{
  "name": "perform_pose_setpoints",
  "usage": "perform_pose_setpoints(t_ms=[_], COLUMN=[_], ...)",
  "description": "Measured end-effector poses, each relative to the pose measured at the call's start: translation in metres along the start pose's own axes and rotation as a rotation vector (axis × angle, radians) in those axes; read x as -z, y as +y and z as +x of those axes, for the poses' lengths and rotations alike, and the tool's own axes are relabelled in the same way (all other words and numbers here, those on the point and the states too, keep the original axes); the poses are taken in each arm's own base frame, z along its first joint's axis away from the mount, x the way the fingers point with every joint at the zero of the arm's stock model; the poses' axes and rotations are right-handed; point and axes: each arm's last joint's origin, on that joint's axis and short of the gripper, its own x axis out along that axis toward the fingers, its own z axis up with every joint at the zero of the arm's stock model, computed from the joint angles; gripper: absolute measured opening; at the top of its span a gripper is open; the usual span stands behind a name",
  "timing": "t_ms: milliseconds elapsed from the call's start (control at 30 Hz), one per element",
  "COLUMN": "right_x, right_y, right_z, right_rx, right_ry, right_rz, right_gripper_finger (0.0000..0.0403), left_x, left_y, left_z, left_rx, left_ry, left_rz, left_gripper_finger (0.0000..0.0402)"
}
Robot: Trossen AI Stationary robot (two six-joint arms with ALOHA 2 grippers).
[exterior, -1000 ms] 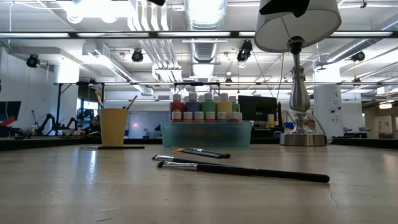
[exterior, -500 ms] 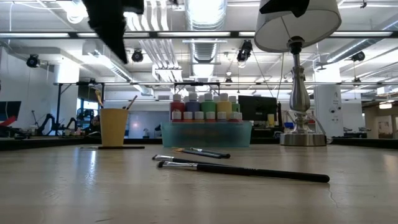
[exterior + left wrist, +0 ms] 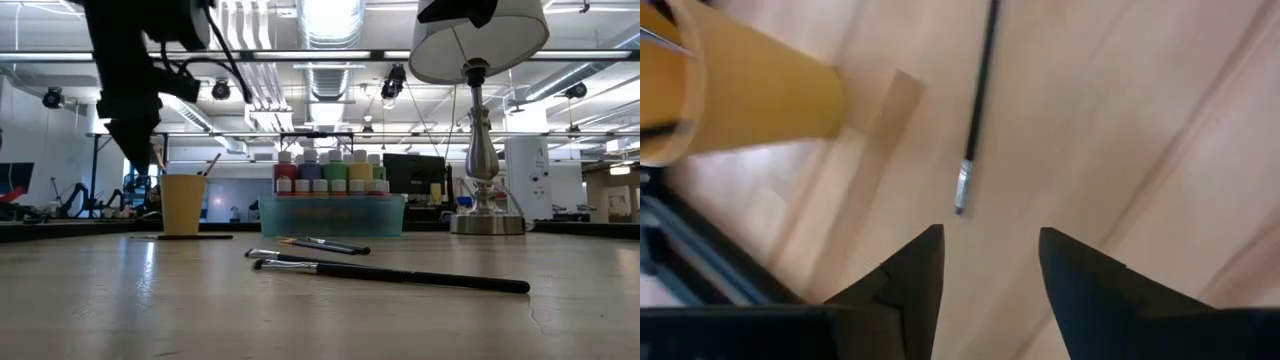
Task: Pick & Place Paint Supplies
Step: Put the silver paintbrush into the orange cup
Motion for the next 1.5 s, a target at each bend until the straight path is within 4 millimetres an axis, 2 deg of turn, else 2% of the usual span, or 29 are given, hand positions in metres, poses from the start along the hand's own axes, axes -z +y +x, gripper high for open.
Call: perform_pose_setpoints(t_ms=[233, 467, 1033, 1200, 1500], right_x=[0.000, 0.000, 0.000, 0.000, 0.000], right_y=[0.000, 0.000, 0.000, 0.000, 0.000], right_z=[0.000, 0.000, 0.000, 0.000, 0.000], right_rx=[0.000, 0.000, 0.000, 0.000, 0.000], right_ry=[0.000, 0.000, 0.000, 0.000, 0.000], right_rz=[0.000, 0.000, 0.000, 0.000, 0.000], right_gripper_finger=[0.0275, 0.0299, 0.0358, 0.0359, 0.0333], left_x=[-0.011, -0.009, 0.016, 0.017, 0.016], left_y=[0.015, 0.031, 0.030, 0.031, 0.039], left_z=[0.021, 0.036, 0.074, 0.080, 0.084], left_rx=[0.091, 0.086, 0.089, 0.096, 0.093], left_ry=[-0.005, 0.050, 0.090, 0.064, 0.071], left_rz=[0.003, -0.047, -0.031, -0.054, -0.101], left_gripper_finger=[0.0148, 0.0142, 0.0140, 0.0140, 0.0138])
